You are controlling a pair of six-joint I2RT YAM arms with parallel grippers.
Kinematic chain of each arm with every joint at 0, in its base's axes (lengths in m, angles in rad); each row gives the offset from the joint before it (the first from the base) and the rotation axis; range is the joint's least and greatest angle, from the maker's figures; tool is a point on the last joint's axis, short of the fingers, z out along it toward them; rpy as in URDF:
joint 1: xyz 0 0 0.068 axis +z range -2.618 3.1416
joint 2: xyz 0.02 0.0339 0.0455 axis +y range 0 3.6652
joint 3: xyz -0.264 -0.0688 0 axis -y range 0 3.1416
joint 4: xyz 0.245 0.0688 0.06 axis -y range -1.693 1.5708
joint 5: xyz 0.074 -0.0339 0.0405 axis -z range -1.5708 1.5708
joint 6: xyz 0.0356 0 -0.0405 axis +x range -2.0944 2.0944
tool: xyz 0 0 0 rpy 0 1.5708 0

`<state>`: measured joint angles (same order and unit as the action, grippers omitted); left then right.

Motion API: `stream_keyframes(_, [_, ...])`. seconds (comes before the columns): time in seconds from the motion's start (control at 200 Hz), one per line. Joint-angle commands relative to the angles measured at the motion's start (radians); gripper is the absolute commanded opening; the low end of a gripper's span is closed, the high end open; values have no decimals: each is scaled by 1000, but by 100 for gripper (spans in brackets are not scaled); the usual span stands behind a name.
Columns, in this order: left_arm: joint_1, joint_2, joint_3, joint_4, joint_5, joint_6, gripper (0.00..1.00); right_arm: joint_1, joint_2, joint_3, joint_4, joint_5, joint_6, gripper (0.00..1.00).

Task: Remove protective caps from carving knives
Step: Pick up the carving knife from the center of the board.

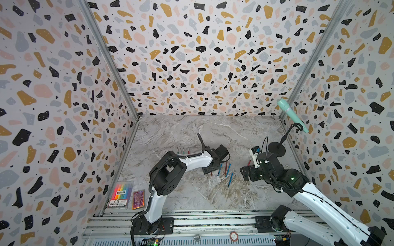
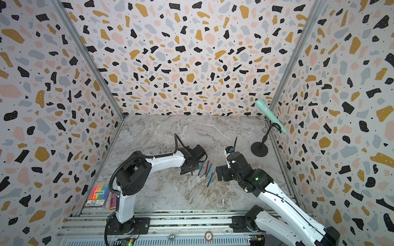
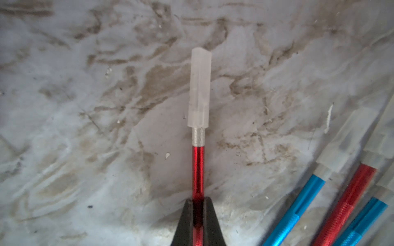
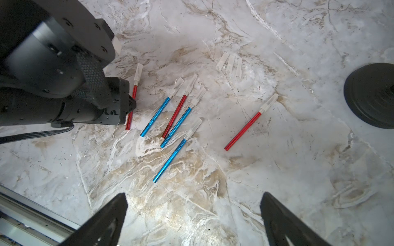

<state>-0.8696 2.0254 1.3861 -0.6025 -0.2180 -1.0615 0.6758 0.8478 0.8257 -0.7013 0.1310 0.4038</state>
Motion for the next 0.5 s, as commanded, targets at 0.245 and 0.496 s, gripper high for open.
stream_keyframes(0.245, [5, -15, -39, 12, 38, 75, 0, 7, -4, -1, 3, 12, 13, 99])
stream_keyframes(0.496, [6, -187, -114, 76, 34, 220, 0, 7, -3, 3, 4, 7, 10, 99])
